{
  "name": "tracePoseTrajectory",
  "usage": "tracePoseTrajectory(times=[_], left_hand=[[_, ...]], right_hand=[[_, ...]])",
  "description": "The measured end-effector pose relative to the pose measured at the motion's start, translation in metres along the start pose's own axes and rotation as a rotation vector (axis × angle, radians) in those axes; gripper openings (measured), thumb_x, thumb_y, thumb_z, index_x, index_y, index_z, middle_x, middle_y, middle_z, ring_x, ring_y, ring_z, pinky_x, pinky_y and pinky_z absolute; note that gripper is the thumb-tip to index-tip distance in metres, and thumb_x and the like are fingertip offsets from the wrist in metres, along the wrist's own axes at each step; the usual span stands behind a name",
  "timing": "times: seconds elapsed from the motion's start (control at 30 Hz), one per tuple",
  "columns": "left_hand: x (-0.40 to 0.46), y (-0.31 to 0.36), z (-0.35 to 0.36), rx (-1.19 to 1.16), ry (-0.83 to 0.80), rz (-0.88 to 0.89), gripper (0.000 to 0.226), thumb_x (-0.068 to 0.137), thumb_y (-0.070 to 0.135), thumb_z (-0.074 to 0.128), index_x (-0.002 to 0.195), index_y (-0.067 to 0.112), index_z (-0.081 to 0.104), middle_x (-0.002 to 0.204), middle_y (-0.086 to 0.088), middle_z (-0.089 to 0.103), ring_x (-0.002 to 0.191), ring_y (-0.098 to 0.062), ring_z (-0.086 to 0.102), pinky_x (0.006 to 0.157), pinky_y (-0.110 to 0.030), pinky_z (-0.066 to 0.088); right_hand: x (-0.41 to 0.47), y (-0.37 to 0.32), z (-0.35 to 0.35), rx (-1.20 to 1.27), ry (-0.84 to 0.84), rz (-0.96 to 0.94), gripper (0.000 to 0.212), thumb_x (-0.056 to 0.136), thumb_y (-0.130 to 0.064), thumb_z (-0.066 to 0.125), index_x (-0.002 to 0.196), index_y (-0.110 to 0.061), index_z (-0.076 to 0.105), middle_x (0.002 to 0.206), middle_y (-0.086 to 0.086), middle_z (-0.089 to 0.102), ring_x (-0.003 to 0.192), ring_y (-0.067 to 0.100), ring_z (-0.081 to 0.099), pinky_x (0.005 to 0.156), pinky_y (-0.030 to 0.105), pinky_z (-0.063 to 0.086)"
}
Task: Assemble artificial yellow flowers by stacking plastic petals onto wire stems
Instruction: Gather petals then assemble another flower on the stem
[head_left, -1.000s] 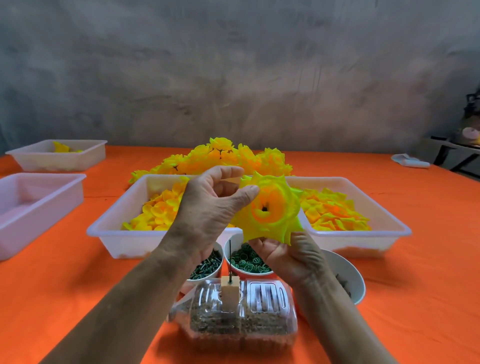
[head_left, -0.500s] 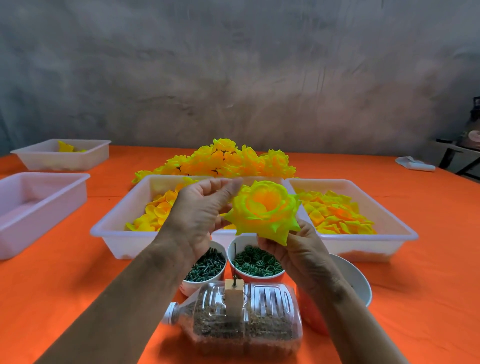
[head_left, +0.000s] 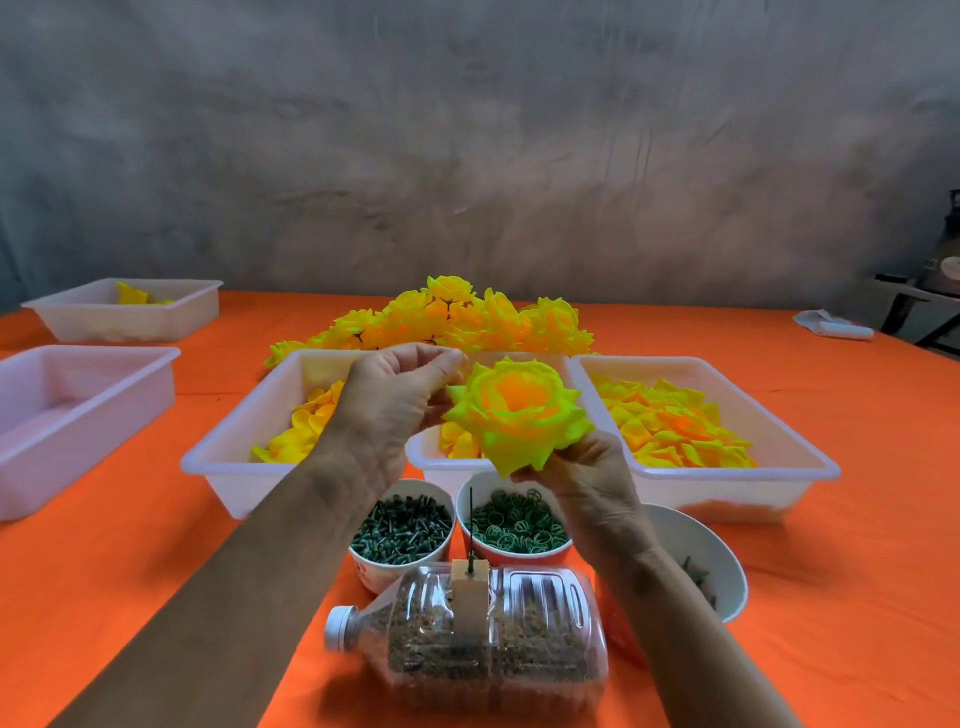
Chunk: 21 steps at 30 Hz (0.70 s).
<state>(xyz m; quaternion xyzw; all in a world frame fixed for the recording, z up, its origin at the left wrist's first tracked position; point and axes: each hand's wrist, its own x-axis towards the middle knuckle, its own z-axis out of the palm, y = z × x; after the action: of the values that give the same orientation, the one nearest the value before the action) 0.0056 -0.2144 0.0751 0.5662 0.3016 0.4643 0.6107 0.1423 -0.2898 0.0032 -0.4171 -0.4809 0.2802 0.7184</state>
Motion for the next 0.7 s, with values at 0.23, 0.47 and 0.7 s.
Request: tracePoseTrajectory(times=[0.23,0.47,0.7], left_hand=[[-0.003,-0.013,0.002,0.390,0.040,0.232,0.027,0.079,0.026,0.074,0.066,0.006,0.063,0.056,0.010,0.057,0.066,0.005,0.056,0.063,-0.022,0.046],[0.010,-0.013,0.000,0.650,0.142,0.225,0.018,0.077,0.014,0.077,0.065,0.009,0.064,0.072,-0.004,0.064,0.095,-0.026,0.066,0.072,-0.028,0.048],[0.014,-0.015,0.003,0.869,0.147,0.362,0.020,0.084,0.021,0.070,0.069,0.012,0.061,0.070,-0.007,0.062,0.068,-0.023,0.056,0.065,-0.033,0.049]], right_hand=[[0.011,0.004,0.007,-0.094,0.092,-0.063,0.023,0.079,0.013,0.064,0.068,-0.006,0.069,0.052,-0.002,0.064,0.048,0.007,0.053,0.052,0.019,0.048],[0.007,0.014,0.010,-0.261,0.063,0.059,0.032,0.078,0.008,0.067,0.062,-0.019,0.070,0.055,-0.002,0.067,0.050,0.008,0.058,0.054,0.024,0.051],[0.012,0.017,0.012,-0.224,0.097,0.119,0.024,0.079,0.006,0.067,0.063,-0.011,0.069,0.053,0.001,0.064,0.052,0.011,0.056,0.056,0.026,0.049]])
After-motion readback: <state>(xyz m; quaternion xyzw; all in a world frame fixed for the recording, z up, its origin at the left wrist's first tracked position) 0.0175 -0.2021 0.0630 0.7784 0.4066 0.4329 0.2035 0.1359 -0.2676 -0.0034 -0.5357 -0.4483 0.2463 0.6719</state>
